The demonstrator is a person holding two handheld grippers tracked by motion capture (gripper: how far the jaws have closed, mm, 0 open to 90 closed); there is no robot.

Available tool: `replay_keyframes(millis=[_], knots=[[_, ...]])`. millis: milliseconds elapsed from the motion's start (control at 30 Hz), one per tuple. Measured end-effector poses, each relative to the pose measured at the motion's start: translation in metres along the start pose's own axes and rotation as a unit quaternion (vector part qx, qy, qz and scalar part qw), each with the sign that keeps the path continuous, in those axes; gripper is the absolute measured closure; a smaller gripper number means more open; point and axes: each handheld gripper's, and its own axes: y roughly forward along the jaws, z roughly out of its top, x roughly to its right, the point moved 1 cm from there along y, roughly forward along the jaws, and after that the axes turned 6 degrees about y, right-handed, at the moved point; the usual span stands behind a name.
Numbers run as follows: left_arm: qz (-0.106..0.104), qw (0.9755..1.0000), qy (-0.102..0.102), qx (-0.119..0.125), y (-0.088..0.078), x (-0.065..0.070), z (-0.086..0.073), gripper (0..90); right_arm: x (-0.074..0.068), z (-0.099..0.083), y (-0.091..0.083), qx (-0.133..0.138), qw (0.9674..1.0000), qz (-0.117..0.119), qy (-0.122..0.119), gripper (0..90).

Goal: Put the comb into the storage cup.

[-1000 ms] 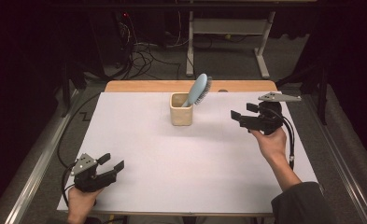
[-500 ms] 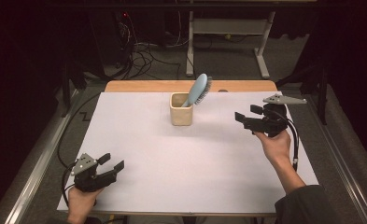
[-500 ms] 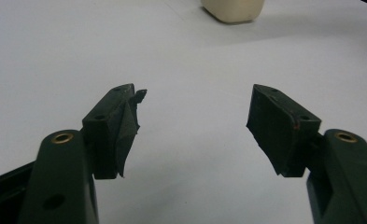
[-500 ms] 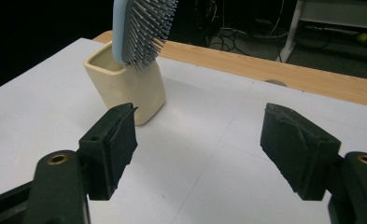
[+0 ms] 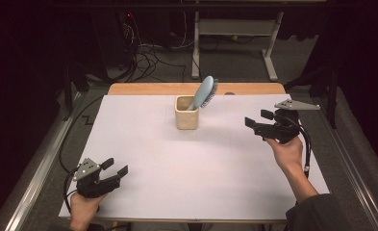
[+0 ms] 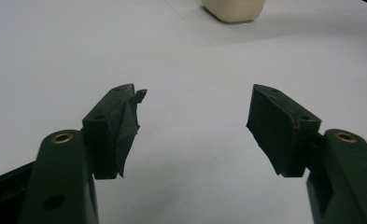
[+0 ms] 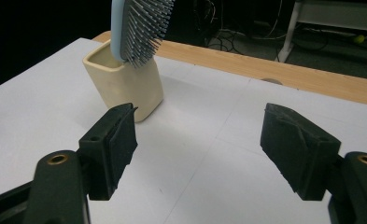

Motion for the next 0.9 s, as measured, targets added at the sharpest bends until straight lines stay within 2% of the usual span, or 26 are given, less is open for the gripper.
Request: replay_keyframes(millis=[900], knots=[[0.002, 1.0000, 0.001, 0.000, 0.000, 0.000, 0.000, 34.1, 0.014, -0.014, -0.015, 0.007, 0.9998, -0.007, 0.016, 27.6]])
